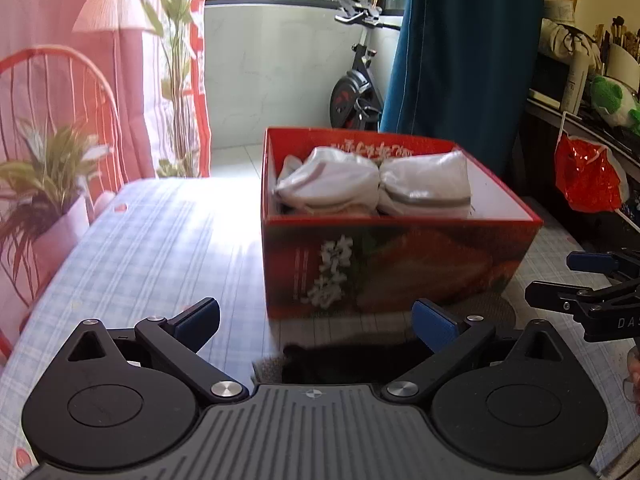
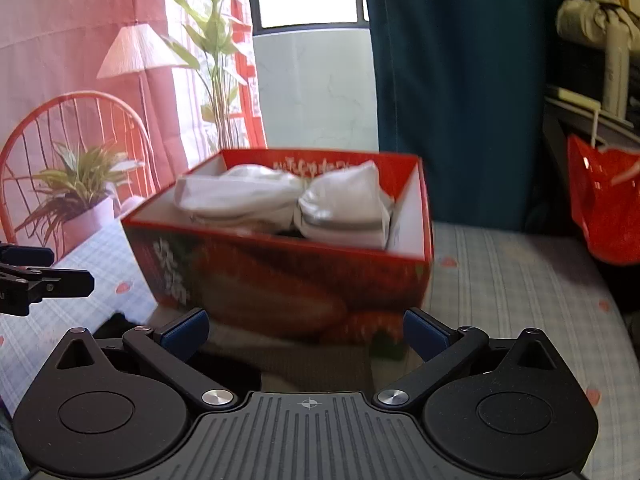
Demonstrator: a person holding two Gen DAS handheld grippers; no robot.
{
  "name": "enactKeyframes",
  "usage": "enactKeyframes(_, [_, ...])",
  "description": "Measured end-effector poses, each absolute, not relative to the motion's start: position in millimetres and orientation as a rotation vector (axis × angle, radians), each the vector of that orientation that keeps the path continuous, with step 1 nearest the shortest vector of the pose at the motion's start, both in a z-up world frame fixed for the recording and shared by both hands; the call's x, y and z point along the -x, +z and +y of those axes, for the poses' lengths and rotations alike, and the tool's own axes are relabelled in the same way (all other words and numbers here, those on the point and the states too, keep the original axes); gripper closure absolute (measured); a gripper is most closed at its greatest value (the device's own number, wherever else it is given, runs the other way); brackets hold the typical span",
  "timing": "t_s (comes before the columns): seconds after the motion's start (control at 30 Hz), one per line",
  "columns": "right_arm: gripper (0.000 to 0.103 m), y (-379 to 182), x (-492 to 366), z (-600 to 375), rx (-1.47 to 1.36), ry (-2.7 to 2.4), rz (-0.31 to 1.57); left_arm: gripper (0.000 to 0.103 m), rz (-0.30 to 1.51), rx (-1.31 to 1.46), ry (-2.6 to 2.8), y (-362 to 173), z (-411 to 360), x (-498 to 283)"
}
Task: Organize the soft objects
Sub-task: 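Withdraw both grippers from the box toward the items beside it, then grasp the clear bag of green cables with the left gripper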
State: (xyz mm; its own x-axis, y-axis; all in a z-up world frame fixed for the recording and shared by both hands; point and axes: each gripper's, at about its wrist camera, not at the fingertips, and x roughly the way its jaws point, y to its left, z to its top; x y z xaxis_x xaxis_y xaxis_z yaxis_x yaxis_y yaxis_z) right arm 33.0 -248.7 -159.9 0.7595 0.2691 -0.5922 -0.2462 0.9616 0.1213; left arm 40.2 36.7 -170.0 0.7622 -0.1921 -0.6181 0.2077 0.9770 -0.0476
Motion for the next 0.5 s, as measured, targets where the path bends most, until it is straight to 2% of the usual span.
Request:
enactKeyframes(0.4, [0.001, -205.8, 8.6, -242.8, 0.046, 0.257, 0.758, 0.000, 0.820, 0.004, -0.241, -218.5, 34.2, -14.0])
enactKeyframes(0.5, [0.004, -216.6, 14.9, -236.6, 0.092, 0.282, 0.771, 0.000, 0.849, 0.011, -0.259, -227.3, 30.2, -10.0])
